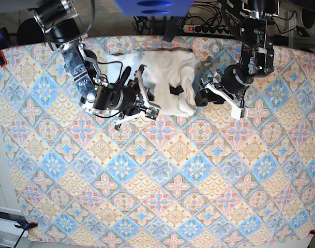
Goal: Fold the T-shirt properly
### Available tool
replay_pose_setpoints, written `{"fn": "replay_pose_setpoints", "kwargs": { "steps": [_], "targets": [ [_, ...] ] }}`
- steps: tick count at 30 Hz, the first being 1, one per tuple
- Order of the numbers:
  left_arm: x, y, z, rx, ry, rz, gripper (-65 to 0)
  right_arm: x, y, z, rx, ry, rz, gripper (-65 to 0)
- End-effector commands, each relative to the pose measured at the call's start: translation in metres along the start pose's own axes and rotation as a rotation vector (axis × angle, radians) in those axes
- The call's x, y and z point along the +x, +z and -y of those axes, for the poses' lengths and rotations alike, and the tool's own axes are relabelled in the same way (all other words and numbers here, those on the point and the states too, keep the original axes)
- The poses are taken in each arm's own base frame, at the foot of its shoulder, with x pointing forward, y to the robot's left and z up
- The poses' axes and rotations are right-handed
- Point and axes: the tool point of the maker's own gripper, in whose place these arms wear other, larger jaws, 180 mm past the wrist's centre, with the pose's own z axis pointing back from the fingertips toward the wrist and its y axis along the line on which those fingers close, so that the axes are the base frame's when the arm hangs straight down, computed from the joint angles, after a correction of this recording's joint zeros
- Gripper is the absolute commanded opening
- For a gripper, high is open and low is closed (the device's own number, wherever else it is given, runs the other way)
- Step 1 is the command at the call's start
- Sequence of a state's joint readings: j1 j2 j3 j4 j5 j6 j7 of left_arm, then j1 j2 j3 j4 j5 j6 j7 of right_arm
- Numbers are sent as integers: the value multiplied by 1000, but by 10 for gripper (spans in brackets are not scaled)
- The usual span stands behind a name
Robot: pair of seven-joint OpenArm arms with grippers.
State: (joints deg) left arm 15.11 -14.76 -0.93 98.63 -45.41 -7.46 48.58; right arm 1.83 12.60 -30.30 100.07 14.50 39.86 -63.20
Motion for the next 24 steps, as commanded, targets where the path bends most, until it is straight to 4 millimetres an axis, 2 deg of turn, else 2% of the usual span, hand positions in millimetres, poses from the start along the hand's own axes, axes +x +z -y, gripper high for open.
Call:
{"fn": "replay_pose_setpoints", "kwargs": {
  "steps": [1, 5, 11, 17, 24],
  "targets": [
    [23, 4, 6, -44, 36, 70, -219, 11, 6, 7, -17, 3, 46, -556],
    [41, 0, -1, -113, 203, 109, -207, 9, 7, 9, -23, -7, 43, -556],
    [33, -16, -5, -153, 299, 20, -207, 6, 10, 17, -43, -25, 44, -556],
    [33, -19, 7, -204, 347, 23, -207, 7, 11, 19, -47, -21, 47, -556],
    [24, -17, 18, -268, 398, -37, -207, 7, 11, 20, -46, -23, 44, -556]
  ]
}}
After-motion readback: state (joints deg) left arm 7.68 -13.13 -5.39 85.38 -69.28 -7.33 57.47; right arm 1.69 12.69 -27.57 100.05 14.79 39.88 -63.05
